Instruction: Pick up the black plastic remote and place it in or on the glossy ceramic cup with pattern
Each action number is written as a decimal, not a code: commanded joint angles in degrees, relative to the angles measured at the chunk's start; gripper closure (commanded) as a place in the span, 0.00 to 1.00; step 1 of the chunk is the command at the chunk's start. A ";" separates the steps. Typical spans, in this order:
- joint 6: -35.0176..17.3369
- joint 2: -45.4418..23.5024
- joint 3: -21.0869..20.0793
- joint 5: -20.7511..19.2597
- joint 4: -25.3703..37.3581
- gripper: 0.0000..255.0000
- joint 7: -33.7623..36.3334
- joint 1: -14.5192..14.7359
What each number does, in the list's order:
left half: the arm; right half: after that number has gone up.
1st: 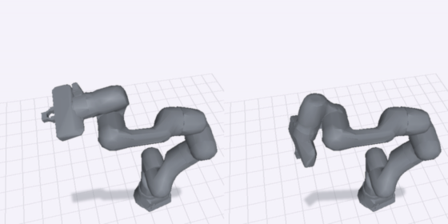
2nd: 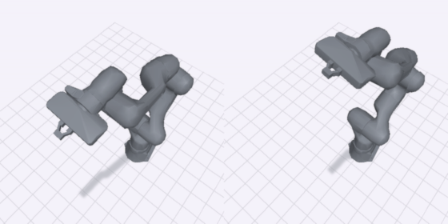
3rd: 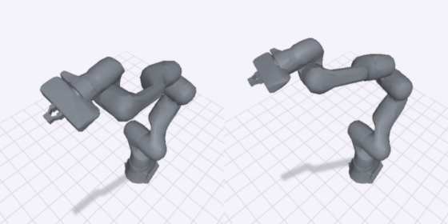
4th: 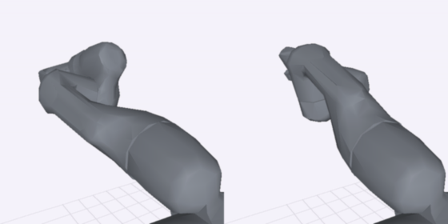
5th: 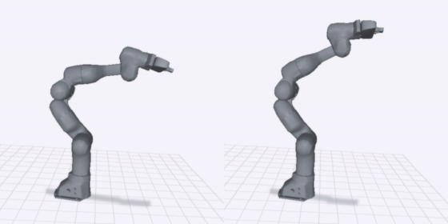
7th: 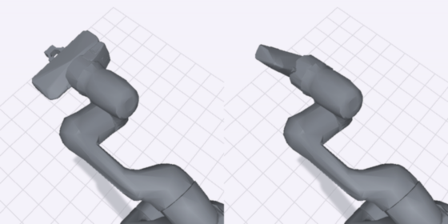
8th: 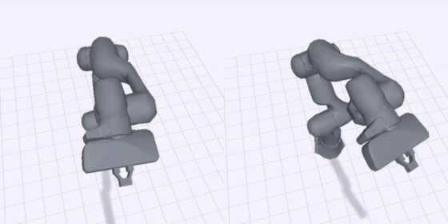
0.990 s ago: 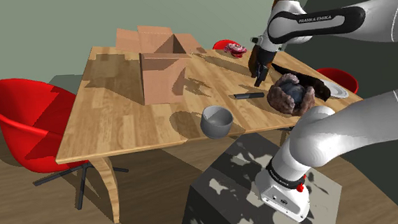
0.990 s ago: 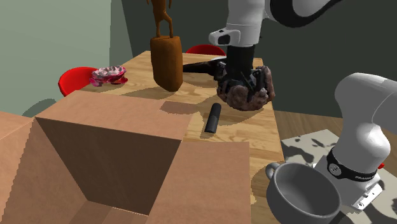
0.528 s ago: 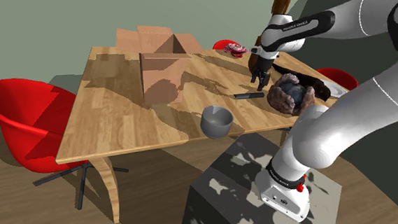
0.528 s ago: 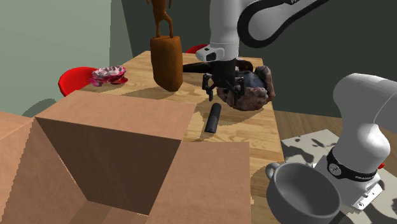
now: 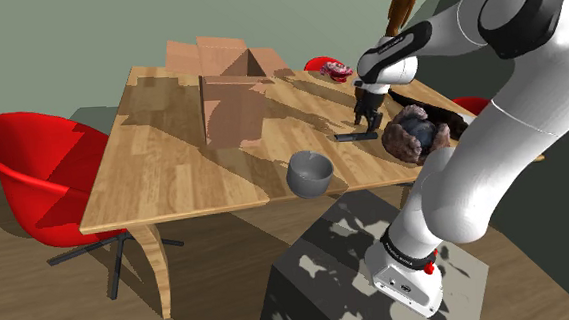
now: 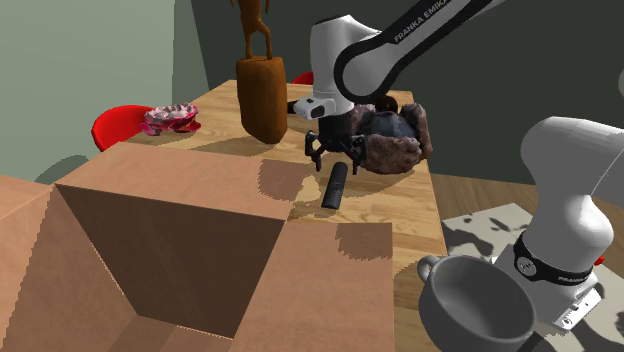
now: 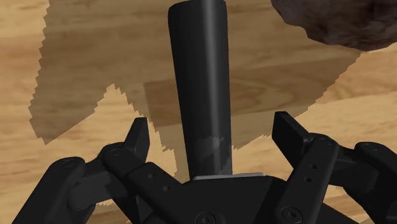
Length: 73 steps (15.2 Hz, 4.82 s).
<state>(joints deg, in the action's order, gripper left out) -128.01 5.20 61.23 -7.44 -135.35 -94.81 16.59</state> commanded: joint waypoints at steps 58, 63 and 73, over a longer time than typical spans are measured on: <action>25.26 21.93 -16.76 -11.83 6.83 1.00 14.97 -5.93; 26.37 28.95 -24.46 -12.08 -0.45 1.00 23.01 -7.03; 27.60 38.23 -38.13 -6.62 -10.89 1.00 37.69 -4.86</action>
<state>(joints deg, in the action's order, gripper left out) -100.79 42.74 24.42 -14.85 -145.75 -58.55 11.33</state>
